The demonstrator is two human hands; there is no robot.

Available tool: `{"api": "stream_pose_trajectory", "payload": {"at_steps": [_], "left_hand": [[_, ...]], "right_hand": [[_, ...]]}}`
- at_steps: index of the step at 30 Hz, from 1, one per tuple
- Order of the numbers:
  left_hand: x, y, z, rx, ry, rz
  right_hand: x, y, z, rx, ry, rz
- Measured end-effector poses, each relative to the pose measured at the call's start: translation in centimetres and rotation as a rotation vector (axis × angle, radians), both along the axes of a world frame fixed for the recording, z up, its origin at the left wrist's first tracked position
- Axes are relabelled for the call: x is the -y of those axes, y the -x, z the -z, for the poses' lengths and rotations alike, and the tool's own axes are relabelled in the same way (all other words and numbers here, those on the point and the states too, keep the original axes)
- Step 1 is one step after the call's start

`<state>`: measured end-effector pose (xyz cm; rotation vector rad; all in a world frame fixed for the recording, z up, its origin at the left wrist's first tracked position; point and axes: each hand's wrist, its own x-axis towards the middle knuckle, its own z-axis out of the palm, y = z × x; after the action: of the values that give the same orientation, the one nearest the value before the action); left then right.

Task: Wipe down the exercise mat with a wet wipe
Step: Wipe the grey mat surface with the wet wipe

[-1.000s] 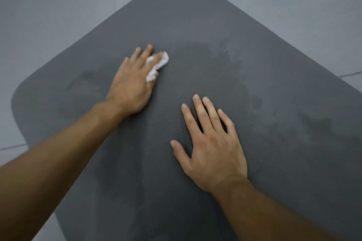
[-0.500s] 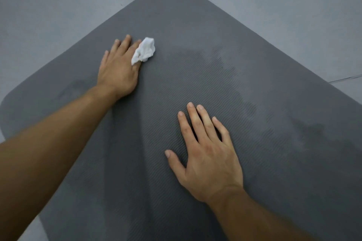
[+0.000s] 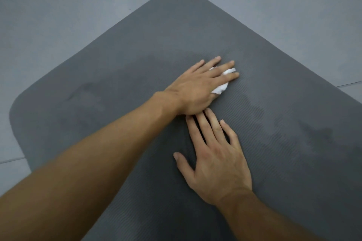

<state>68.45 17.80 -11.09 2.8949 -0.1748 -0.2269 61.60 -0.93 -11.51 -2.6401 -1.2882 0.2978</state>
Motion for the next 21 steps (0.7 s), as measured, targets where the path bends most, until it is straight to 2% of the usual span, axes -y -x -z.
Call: {"api": "stream_pose_trajectory", "payload": {"at_steps": [2, 4, 10, 15, 18, 21], "left_hand": [[-2.2, 1.5, -0.2, -0.01, 0.005, 0.026], [-4.7, 3.6, -0.1, -0.021, 0.011, -0.045], [-12.6, 9.7, -0.3, -0.001, 0.013, -0.504], [-14.3, 7.3, 0.1, 0.008, -0.024, -0.848], [-12.0, 2.9, -0.3, 0.0, -0.022, -0.81], [-6.6, -0.6, -0.5, 0.004, -0.041, -0.569]], "right_hand": [[0.1, 0.0, 0.1, 0.003, 0.007, 0.003], [0.1, 0.0, 0.1, 0.004, 0.006, -0.003], [0.2, -0.1, 0.3, -0.004, -0.011, -0.007], [0.3, 0.0, 0.3, 0.001, -0.004, -0.01], [0.2, 0.0, 0.2, 0.01, 0.004, -0.009], [0.1, 0.0, 0.2, 0.016, 0.012, -0.005]]}}
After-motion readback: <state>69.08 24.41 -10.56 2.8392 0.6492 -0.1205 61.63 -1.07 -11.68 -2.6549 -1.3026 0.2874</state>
